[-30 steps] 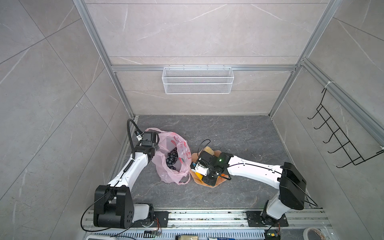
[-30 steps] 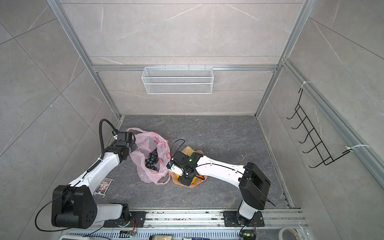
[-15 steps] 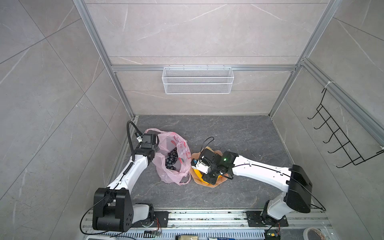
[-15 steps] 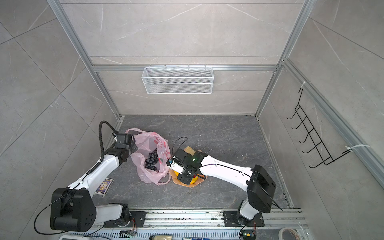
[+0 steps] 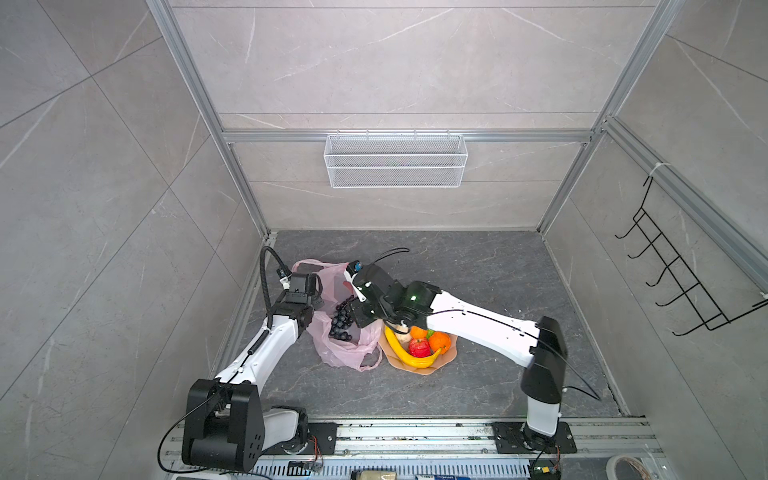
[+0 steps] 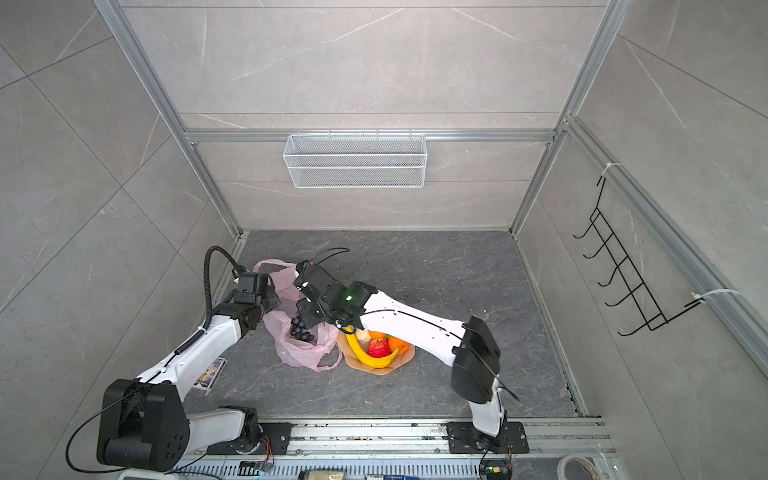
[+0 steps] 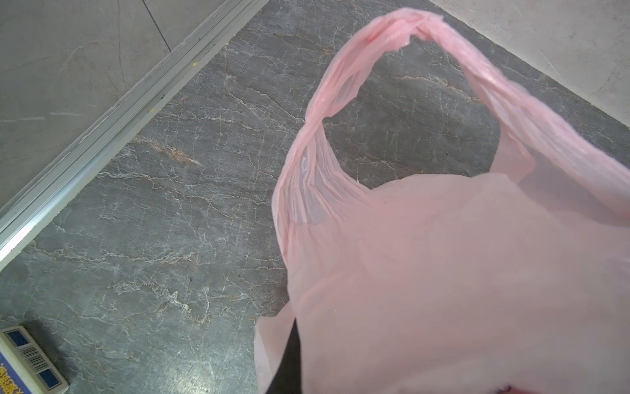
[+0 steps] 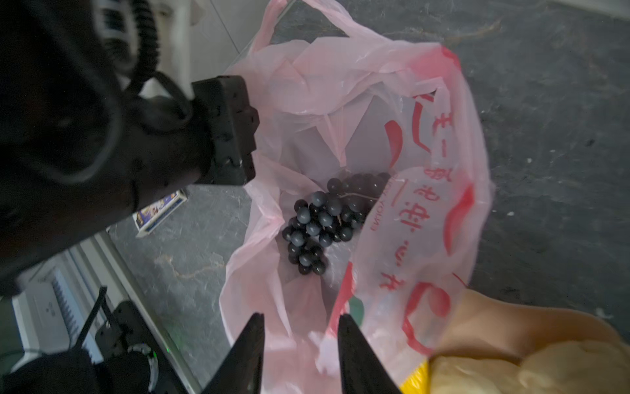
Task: Take the fake fruits out of the plastic bag
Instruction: 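Move the right gripper back over the bag toward the dark grapes, then reach down into the bag and grasp the grapes with the right gripper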
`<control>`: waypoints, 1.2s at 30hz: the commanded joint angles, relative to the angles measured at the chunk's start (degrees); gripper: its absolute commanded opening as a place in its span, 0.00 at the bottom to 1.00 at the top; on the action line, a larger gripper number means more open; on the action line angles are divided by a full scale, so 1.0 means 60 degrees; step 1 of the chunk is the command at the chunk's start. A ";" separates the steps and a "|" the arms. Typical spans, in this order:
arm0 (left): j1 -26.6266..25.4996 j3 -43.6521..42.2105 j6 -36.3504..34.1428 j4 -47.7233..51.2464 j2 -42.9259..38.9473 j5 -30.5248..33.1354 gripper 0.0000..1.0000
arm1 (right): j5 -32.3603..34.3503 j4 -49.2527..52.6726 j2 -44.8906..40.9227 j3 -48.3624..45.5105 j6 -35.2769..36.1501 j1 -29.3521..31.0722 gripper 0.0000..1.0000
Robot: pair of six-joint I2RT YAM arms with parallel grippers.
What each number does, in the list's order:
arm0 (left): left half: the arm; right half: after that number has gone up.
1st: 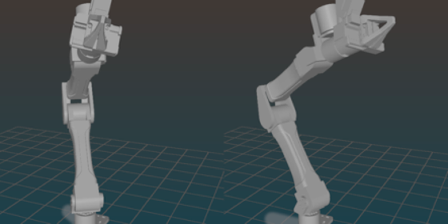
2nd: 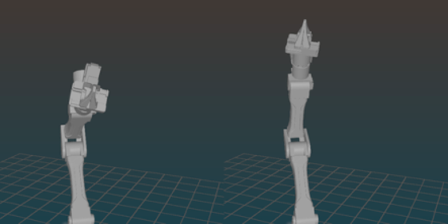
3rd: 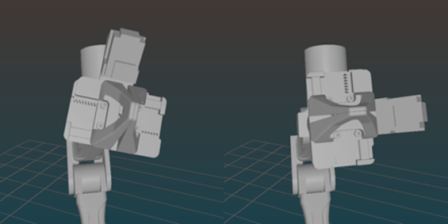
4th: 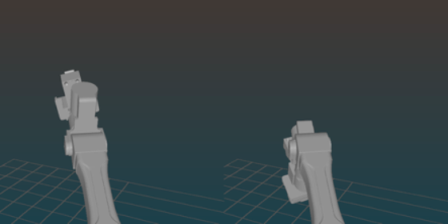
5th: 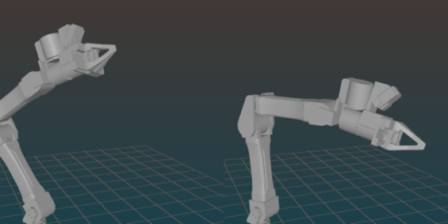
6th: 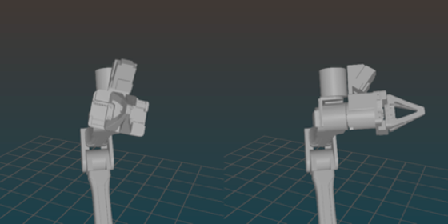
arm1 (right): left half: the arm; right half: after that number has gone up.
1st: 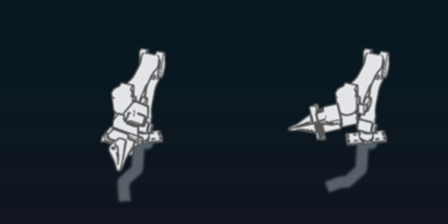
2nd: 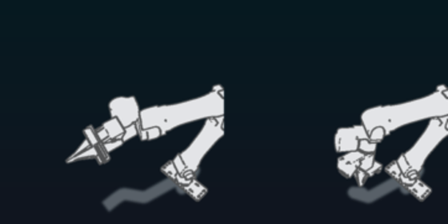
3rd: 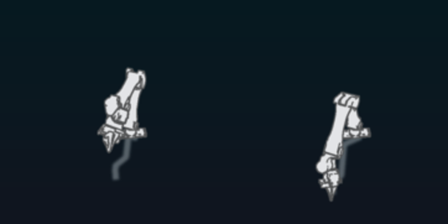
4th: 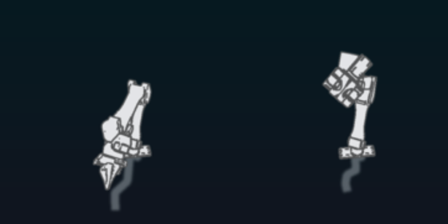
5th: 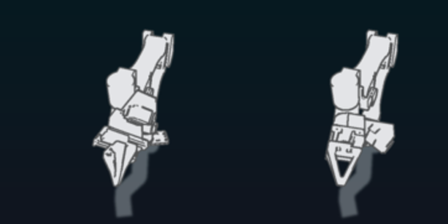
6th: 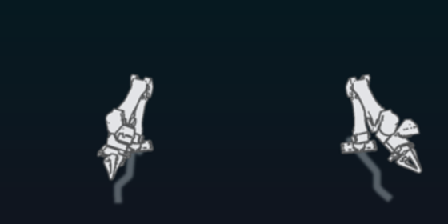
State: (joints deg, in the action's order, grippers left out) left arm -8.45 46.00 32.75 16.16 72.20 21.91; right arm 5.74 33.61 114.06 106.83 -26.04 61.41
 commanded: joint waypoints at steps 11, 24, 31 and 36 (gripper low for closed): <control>-0.0028 -0.0326 -0.0013 -0.0306 -0.0752 0.0278 0.00 | 0.2299 0.3452 0.4933 0.6525 -0.2689 0.0176 0.34; -0.0029 -0.0340 0.0056 -0.0203 -0.0769 0.0479 0.00 | 0.1176 0.2825 0.5041 0.5959 -0.3151 -0.0543 0.33; -0.0028 -0.0357 0.0061 -0.0218 -0.0790 0.0481 0.00 | 0.0791 0.2321 0.4917 0.5330 -0.3325 -0.0757 0.33; -0.0027 -0.0357 0.0052 -0.0218 -0.0766 0.0464 0.00 | 0.0515 0.1654 0.4695 0.4870 -0.3321 -0.0850 0.37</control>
State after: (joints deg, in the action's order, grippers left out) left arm -8.45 43.70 32.82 15.79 68.93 23.66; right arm 10.35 46.48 145.60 137.45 -45.30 56.64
